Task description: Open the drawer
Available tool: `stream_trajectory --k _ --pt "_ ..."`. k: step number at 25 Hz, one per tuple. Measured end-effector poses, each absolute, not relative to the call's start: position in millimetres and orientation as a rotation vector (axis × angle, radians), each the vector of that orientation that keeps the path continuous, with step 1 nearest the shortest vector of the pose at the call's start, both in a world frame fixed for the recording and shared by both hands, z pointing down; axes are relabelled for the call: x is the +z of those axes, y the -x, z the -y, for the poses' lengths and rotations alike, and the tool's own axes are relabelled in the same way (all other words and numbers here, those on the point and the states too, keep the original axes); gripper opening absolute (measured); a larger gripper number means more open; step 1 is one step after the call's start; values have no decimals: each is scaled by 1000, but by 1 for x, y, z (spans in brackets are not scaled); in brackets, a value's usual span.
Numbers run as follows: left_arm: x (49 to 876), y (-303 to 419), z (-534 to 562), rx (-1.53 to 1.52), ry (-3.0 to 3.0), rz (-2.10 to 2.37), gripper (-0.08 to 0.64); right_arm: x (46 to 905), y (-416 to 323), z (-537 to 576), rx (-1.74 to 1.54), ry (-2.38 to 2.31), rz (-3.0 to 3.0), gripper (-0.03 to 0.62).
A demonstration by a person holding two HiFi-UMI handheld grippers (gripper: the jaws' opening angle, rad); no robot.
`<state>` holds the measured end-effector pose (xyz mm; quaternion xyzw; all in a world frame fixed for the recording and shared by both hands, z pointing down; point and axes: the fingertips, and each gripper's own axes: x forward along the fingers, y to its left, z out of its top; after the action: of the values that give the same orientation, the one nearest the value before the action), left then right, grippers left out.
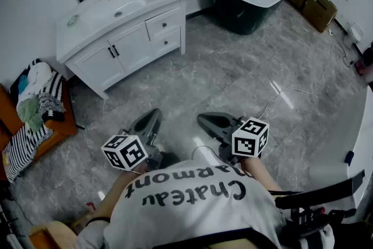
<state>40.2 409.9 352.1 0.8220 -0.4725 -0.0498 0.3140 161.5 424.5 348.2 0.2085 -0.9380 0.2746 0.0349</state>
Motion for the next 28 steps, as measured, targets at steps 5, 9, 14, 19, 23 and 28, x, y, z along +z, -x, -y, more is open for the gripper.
stream_trajectory --k 5,9,14,19,23,28 --pt "353 -39 -410 -135 -2170 1241 8 350 -161 -423 843 -648 2877 11" --pt "350 -41 -411 -142 -2210 1219 8 346 -162 -421 847 -667 2896 11" --pt "339 -45 -408 -124 -2320 1200 8 325 -168 -416 875 -674 2995 11" --pt "341 -46 -406 -103 -2341 1244 8 311 -180 -416 953 -679 3092 11" --pt "352 -43 -398 -95 -2305 1261 8 323 -180 -411 946 -657 3056 11" --pt "354 -41 -379 -67 -2301 1233 8 327 -168 -384 941 -625 3007 11"
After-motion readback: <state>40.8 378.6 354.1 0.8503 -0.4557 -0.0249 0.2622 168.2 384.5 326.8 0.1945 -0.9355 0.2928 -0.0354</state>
